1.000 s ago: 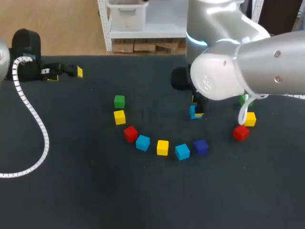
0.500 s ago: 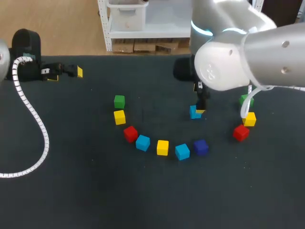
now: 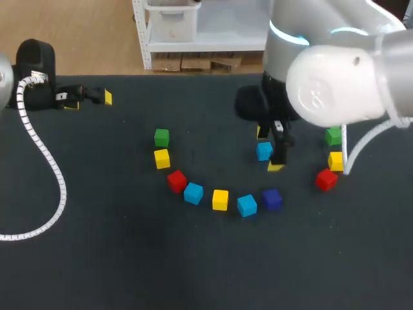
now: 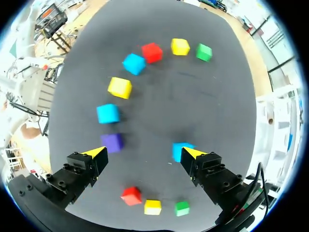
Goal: Place the blue cubes, place green cubes on the blue cubes, place the yellow cubes on the green cubes, then place the red cubes on the yellow cubes, and place purple cube on the red cubes.
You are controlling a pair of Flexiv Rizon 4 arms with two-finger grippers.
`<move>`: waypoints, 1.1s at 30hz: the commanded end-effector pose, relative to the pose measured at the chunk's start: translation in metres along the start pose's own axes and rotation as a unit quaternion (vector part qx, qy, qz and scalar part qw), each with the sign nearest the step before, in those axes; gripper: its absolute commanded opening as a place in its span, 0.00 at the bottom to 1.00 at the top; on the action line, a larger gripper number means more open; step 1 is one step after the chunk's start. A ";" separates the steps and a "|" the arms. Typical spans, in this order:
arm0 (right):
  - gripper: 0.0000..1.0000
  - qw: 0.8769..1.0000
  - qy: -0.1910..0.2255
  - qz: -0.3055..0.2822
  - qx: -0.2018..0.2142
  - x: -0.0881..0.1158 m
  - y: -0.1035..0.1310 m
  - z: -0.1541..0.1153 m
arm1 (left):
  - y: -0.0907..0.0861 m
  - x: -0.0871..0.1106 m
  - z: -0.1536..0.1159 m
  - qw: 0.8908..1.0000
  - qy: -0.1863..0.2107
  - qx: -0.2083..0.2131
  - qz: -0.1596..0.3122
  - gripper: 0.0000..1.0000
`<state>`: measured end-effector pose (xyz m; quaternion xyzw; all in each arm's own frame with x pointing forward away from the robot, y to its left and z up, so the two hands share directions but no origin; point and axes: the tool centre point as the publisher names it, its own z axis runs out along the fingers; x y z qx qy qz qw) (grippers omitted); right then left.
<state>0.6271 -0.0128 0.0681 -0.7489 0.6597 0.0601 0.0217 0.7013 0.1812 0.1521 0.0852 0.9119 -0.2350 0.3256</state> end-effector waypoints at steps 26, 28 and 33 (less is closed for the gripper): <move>1.00 0.998 0.011 -0.060 -0.004 -0.042 0.067 0.063 | 0.003 0.002 0.000 1.000 -0.004 0.006 0.001 1.00; 1.00 0.998 0.011 -0.062 -0.003 -0.044 0.064 0.064 | 0.003 0.002 0.000 1.000 -0.004 0.006 0.001 1.00; 1.00 0.998 0.019 -0.066 -0.007 -0.045 0.062 0.073 | 0.003 0.002 0.000 1.000 -0.004 0.006 0.001 1.00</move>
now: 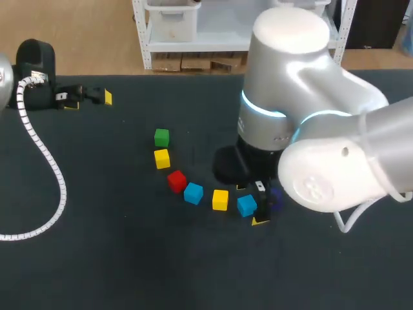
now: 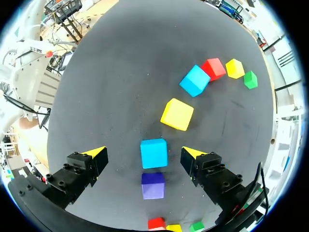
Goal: Place the blue cubes, place green cubes on the blue cubes, place the yellow cubes on the green cubes, then place the red cubes on the yellow cubes, and place purple cube on the red cubes.
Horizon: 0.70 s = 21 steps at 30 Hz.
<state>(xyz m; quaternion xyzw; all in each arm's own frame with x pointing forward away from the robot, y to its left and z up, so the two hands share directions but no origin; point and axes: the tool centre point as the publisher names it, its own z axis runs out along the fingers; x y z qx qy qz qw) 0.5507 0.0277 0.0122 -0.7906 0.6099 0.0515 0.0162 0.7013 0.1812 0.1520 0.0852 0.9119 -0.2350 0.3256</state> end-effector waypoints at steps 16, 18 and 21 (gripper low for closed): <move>0.00 1.000 0.023 0.017 0.010 0.007 -0.020 0.021 | 0.003 0.002 0.000 1.000 -0.004 0.006 0.001 1.00; 0.00 0.999 0.023 0.022 0.016 0.006 -0.021 0.017 | 0.003 0.002 0.000 1.000 -0.004 0.006 0.001 1.00; 0.00 0.998 0.021 0.049 0.019 0.006 -0.029 0.011 | 0.003 0.002 0.000 1.000 -0.004 0.006 0.001 1.00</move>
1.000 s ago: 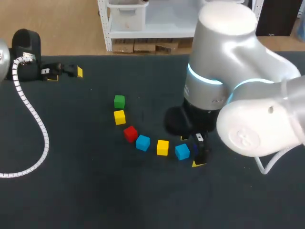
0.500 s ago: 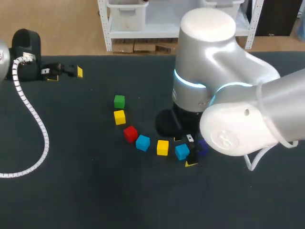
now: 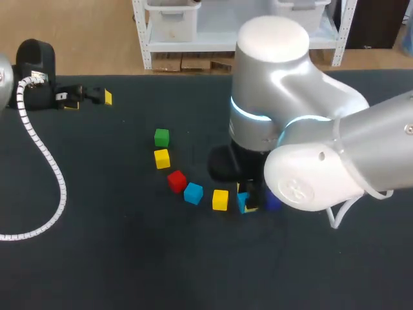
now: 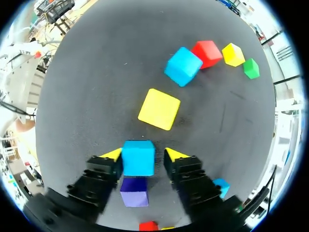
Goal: Place the blue cubes, place green cubes on the blue cubes, place the yellow cubes on the green cubes, then place the red cubes on the yellow cubes, and place purple cube on the red cubes.
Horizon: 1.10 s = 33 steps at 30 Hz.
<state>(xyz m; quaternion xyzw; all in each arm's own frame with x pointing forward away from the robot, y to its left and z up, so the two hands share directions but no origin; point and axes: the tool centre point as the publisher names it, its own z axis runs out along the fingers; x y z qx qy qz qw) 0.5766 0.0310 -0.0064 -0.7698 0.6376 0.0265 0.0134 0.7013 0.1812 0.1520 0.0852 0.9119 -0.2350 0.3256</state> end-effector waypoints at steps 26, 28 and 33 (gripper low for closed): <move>0.00 0.997 0.021 0.073 0.018 0.027 -0.106 -0.016 | 0.003 0.002 0.000 1.000 -0.004 0.006 0.001 1.00; 0.00 0.997 0.021 0.075 0.018 0.027 -0.110 -0.015 | 0.003 0.002 0.000 1.000 -0.004 0.006 0.001 1.00; 0.00 0.996 0.020 0.081 0.012 0.029 -0.118 -0.009 | 0.003 0.002 0.000 1.000 -0.004 0.006 0.001 1.00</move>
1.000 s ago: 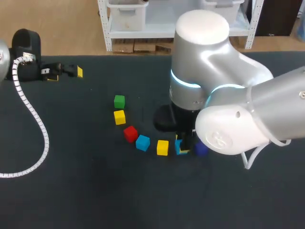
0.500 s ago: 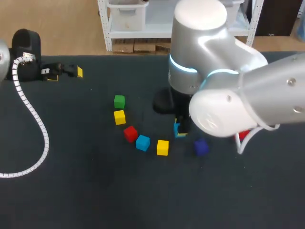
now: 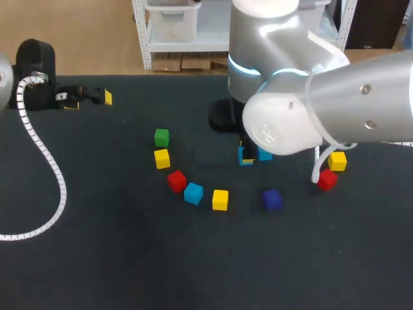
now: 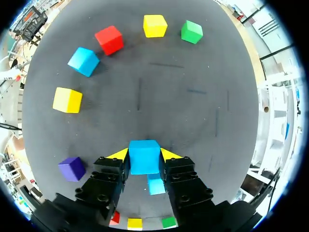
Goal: Place the blue cubes, place green cubes on the blue cubes, place the yellow cubes on the green cubes, then place the red cubes on the yellow cubes, and place purple cube on the red cubes.
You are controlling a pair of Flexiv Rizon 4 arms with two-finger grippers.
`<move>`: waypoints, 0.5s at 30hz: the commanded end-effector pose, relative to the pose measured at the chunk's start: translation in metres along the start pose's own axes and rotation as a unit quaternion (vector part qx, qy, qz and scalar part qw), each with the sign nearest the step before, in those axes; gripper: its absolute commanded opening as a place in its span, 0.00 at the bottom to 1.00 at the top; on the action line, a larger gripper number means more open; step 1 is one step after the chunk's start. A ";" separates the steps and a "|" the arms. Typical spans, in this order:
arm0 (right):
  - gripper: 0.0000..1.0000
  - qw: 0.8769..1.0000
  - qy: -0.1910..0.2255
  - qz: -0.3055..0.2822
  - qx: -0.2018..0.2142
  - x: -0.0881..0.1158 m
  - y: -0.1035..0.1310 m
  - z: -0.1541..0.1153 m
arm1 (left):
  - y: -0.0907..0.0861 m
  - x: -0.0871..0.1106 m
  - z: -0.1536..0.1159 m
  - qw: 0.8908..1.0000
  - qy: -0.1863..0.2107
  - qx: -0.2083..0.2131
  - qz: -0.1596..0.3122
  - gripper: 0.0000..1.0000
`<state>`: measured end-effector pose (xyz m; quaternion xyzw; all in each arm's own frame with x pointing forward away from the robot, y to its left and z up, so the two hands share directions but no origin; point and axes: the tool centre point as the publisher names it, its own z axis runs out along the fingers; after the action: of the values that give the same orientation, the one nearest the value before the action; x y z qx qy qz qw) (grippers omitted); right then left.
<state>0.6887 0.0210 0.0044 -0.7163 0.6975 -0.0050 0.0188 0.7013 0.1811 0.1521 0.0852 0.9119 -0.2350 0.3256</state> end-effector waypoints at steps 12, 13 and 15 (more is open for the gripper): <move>0.00 1.000 0.003 0.013 -0.015 0.003 -0.021 0.010 | 0.003 0.002 0.000 1.000 -0.004 0.006 0.001 1.00; 0.00 1.000 0.004 0.015 -0.014 0.003 -0.022 0.010 | 0.003 0.002 0.000 1.000 -0.004 0.006 0.001 1.00; 0.00 1.000 0.005 0.016 -0.014 0.004 -0.024 0.009 | 0.003 0.002 0.000 1.000 -0.004 0.006 0.001 1.00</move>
<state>0.7101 0.0178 -0.0044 -0.7054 0.7088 -0.0002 0.0080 0.7013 0.1811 0.1520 0.0852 0.9119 -0.2350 0.3256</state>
